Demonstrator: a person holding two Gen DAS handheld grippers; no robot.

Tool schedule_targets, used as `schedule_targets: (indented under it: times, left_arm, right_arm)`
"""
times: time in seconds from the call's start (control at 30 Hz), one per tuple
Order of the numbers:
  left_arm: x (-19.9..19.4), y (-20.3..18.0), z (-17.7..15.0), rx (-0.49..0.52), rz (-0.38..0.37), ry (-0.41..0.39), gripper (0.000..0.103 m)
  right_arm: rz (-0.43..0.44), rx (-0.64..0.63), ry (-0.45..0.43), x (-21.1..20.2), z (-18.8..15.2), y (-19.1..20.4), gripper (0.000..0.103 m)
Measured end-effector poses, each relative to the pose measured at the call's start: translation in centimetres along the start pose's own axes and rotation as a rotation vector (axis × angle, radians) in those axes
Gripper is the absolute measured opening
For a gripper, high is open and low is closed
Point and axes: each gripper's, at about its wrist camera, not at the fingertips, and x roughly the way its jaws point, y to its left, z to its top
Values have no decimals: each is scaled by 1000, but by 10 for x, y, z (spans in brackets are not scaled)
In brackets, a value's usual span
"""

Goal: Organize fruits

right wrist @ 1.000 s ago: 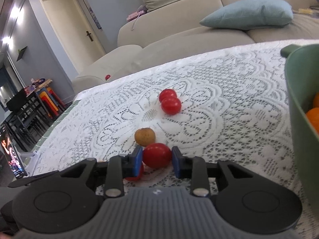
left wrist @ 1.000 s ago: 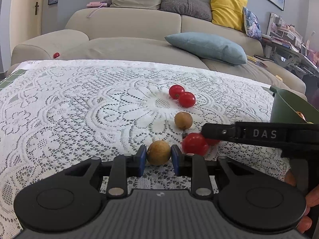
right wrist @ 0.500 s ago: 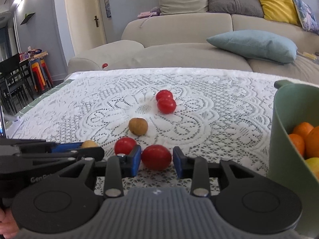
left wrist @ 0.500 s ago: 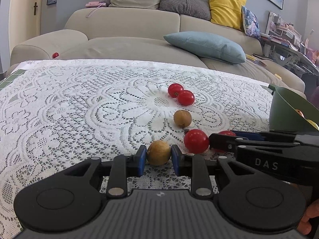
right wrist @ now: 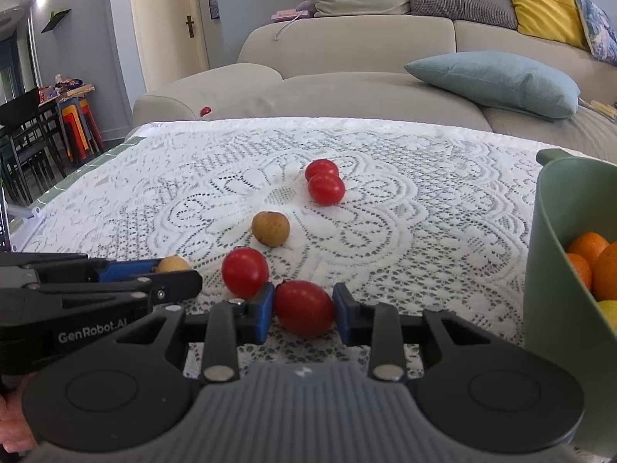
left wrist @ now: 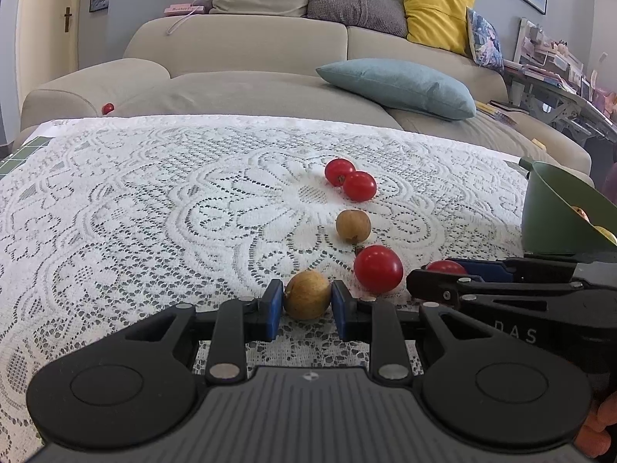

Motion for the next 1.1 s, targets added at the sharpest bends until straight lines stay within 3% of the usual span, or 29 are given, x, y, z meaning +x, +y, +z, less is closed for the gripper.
schedule_targets:
  times: [0.33, 0.57, 0.77, 1.1]
  left_arm:
    - [-19, -8, 9, -27, 13, 22, 30]
    - [-42, -22, 25, -42, 14, 36, 30]
    - [-56, -44, 43, -41, -41, 26, 30]
    - [-65, -98, 69, -15, -190, 1, 30]
  right_arm:
    - [-19, -94, -18, -26, 6, 10, 28]
    - [24, -205, -15, -58, 19, 11, 28]
    - [56, -280, -1, -86, 35, -7, 28]
    - [27, -331, 68, -129, 53, -66, 28]
